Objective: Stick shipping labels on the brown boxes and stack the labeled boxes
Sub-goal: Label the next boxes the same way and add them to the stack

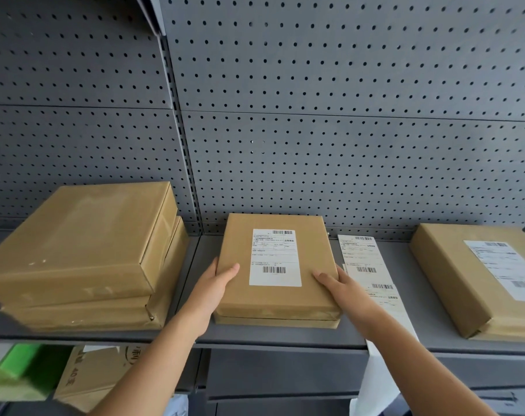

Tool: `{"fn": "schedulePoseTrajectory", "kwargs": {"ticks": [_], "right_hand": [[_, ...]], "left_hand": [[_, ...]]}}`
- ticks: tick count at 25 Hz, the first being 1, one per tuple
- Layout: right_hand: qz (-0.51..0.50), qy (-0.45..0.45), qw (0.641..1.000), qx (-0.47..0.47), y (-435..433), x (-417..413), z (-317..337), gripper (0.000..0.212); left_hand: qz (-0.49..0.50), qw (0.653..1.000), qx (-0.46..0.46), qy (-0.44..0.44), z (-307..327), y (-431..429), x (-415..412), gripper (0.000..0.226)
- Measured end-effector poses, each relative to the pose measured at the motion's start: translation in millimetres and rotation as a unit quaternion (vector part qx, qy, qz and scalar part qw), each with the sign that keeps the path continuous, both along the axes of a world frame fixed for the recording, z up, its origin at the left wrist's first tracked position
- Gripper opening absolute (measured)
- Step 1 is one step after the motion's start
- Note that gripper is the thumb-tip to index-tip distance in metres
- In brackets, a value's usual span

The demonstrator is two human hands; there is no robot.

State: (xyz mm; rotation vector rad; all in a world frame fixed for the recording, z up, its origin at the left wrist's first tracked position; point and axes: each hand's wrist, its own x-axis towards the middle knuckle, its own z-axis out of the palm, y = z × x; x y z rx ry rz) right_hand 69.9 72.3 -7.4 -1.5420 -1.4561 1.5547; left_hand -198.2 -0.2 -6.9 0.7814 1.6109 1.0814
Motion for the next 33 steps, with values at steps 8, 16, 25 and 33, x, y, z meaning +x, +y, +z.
{"fn": "schedulePoseTrajectory", "kwargs": {"ticks": [8, 16, 25, 33], "right_hand": [[-0.016, 0.067, 0.998, 0.003, -2.9, 31.5, 32.7, 0.038], [-0.105, 0.066, 0.988, 0.088, -9.5, 140.0, 121.5, 0.032], [-0.286, -0.006, 0.947, 0.149, -10.8, 309.7, 165.0, 0.019], [-0.31, -0.075, 0.94, 0.121, 21.9, 392.4, 152.6, 0.023]], "left_hand": [[0.015, 0.999, 0.037, -0.034, 33.2, -4.0, 35.7, 0.033], [-0.055, 0.989, 0.121, -0.058, 96.3, 29.9, 138.9, 0.033], [-0.235, 0.961, 0.138, -0.043, 130.4, 68.1, 295.3, 0.036], [-0.293, 0.95, 0.108, 0.021, 102.2, 100.5, 369.1, 0.049]]}}
